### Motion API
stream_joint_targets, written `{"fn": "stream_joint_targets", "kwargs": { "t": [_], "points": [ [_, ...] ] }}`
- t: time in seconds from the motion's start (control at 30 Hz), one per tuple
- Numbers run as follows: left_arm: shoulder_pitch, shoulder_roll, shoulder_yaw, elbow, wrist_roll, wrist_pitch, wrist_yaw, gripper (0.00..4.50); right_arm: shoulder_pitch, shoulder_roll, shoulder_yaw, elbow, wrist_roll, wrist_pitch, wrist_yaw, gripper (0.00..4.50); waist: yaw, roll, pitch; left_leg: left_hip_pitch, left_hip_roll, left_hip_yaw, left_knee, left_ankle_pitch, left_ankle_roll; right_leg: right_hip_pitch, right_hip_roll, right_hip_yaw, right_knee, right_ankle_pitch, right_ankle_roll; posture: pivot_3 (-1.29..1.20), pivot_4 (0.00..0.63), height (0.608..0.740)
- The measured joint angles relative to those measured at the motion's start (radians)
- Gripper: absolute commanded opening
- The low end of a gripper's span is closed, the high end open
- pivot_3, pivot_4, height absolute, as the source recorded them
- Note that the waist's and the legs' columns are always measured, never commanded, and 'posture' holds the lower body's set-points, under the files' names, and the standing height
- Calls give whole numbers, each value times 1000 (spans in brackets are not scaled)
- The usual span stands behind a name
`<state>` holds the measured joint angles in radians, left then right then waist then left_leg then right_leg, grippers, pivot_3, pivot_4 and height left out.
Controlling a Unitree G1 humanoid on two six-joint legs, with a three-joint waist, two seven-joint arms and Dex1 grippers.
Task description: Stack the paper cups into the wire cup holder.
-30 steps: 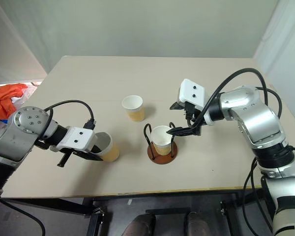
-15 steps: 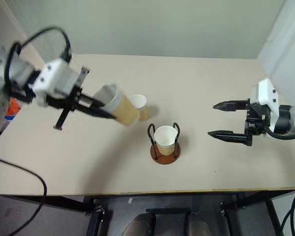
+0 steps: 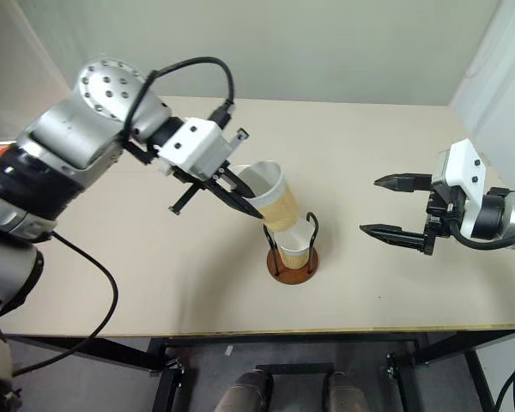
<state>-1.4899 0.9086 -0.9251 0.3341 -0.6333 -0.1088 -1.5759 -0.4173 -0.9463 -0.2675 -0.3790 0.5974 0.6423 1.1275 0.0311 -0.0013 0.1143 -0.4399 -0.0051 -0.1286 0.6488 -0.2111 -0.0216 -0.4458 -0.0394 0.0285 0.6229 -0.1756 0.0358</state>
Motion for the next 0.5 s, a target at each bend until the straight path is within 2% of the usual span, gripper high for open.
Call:
{"fn": "stream_joint_targets", "kwargs": {
  "t": [0.1, 0.27, 0.37, 0.5],
  "points": [
    [-41, -10, -49, 12, -9, -51, 0, 40, 40, -2, -17, -32, 13, 9, -27, 4362, 2, 0, 0, -1, 0, 1, 0, -2, 2, 0, 0, 0, -4, 5, 9, 0, 150, 740],
    [-43, -34, -111, 52, 30, -123, 0, 40, 79, -15, -55, -74, 46, 28, -64, 4362, 4, 1, 0, -5, 0, 2, 1, -3, 3, 0, 0, 0, -11, 8, 13, 0, 150, 740],
    [-36, -37, -117, 59, 33, -144, 0, 40, 102, -21, -78, -90, 57, 39, -82, 4362, 6, 1, 0, -7, 0, 2, 5, -4, 1, 0, 0, 0, -11, 9, 15, 0, 150, 740],
    [-35, -87, -117, 78, 52, -150, 0, 40, 118, -25, -90, -103, 72, 45, -104, 4362, 11, 2, 0, -13, 0, 2, 16, -8, 0, 0, 0, -1, -12, 10, 18, 0, 150, 740]
  ]
}}
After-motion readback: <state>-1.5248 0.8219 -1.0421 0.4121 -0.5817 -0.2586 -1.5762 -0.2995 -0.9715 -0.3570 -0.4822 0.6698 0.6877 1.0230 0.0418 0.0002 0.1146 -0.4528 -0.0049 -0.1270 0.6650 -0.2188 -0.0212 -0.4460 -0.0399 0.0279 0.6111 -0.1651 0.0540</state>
